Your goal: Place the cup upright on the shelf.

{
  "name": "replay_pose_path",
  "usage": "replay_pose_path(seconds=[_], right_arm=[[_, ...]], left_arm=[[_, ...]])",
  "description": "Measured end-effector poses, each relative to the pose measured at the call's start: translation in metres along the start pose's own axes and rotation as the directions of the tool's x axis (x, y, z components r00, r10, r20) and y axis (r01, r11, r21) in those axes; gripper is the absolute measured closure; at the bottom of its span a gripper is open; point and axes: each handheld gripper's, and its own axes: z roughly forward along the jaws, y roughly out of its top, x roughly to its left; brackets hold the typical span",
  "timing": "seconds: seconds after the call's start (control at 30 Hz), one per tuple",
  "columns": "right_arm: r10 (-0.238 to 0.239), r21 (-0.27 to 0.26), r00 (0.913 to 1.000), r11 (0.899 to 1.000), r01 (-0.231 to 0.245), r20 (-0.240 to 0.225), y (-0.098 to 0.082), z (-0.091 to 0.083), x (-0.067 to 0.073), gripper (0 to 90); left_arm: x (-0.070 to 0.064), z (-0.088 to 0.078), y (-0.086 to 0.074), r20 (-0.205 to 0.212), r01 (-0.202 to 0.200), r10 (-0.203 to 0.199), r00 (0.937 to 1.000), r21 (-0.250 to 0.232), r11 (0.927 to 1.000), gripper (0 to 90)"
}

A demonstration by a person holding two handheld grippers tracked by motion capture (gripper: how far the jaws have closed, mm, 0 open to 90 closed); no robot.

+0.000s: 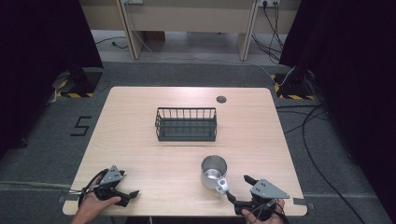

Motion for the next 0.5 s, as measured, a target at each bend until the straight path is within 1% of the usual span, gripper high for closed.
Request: replay_pose_path(seconds=[0.07,0.1,0.2,0.33,0.37,0.43,0.5], right_arm=[[-0.003,0.003,1.0,1.0,0.003,-0.008,0.0,0.003,0.002,15.4],[-0.01,0.007,0.9999,1.0,0.01,-0.01,0.0,0.008,0.005,15.5],[-0.022,0.006,0.9997,1.0,0.022,-0.006,0.0,0.015,0.006,17.2],[-0.026,0.009,0.9991,1.0,0.026,0.034,0.003,0.017,0.002,16.1],[-0.031,0.012,0.9986,0.999,0.03,0.042,0.004,0.017,0.0,16.3],[-0.047,0.018,0.9962,0.999,0.045,0.074,0.005,0.017,-0.003,16.8],[-0.051,0.019,0.9952,0.999,0.049,0.084,0.006,0.016,-0.008,18.2]], left_arm=[[0.0,0.0,0.0,0.0,0.0,0.0,1.0,0.0,1.0,0.0],[0.0,0.0,0.0,0.0,0.0,0.0,1.0,0.0,1.0,0.0],[0.0,0.0,0.0,0.0,0.0,0.0,1.0,0.0,1.0,0.0],[0.0,0.0,0.0,-0.001,0.001,-0.001,1.0,-0.002,1.0,0.0],[0.0,0.0,0.0,0.0,0.001,-0.001,1.0,-0.001,1.0,0.0],[0.0,0.0,0.0,-0.001,0.001,-0.001,1.0,-0.002,1.0,0.0],[0.0,0.0,0.0,-0.001,0.002,-0.002,1.0,-0.002,1.0,0.0]])
